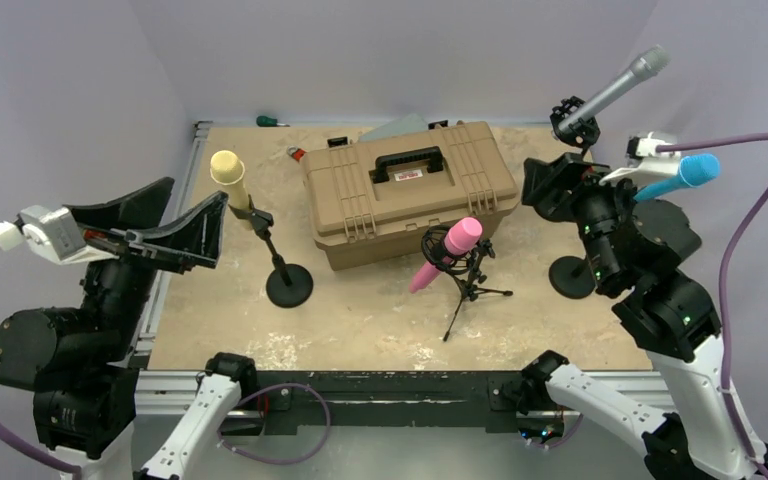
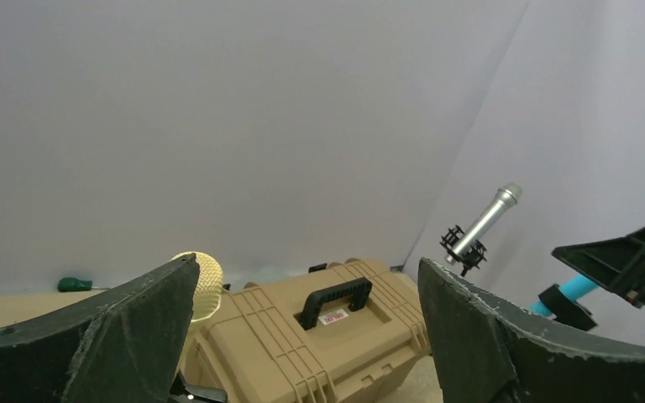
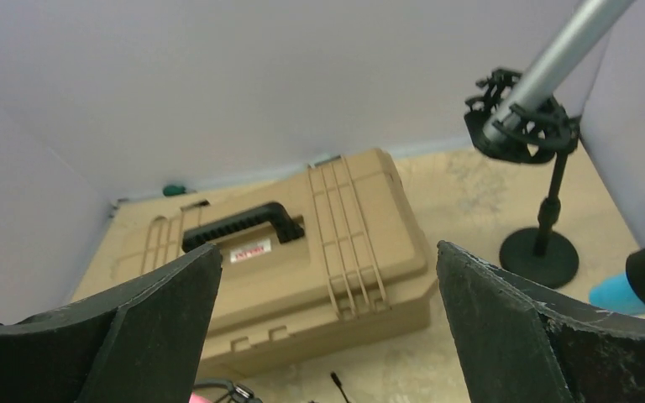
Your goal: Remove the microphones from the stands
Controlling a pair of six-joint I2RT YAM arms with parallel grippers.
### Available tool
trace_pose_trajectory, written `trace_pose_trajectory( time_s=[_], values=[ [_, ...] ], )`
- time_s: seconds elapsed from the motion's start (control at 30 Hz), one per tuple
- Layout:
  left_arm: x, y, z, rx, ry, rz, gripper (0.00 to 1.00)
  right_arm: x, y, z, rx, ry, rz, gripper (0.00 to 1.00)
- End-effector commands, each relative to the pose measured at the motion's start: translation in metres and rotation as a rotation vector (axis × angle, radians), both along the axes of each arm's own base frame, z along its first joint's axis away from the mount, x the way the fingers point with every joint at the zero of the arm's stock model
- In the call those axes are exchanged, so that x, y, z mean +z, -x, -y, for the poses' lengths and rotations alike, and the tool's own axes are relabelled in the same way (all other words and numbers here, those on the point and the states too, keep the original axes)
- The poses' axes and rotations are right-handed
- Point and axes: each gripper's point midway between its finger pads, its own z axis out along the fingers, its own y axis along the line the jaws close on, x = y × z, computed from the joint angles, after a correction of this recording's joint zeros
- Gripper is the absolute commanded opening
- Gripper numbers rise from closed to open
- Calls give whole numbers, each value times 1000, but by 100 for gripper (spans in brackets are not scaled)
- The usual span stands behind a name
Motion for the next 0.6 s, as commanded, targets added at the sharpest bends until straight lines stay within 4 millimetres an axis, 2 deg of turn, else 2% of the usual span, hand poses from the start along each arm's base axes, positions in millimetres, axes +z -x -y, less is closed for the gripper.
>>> trace_pose_trajectory(
  time_s=[0.0, 0.13, 0.27, 0.43, 0.57],
  values=[
    [-2, -10, 31, -155, -64, -14, 100, -30, 4, 9, -40, 0, -72, 99],
    [-5, -18, 44, -223, -55, -35, 100, -44, 11, 8, -9, 5, -85, 99],
    [-16, -25, 64, -345, -55, -79, 100, -54, 15, 1, 43, 20, -98, 99],
    [-34, -31, 94, -543, -26, -158, 100, -43, 34, -28, 257, 15, -7, 99],
    [-49, -32, 108, -633, -15, -218, 100, -40, 48, -59, 451, 8, 67, 99]
  ],
)
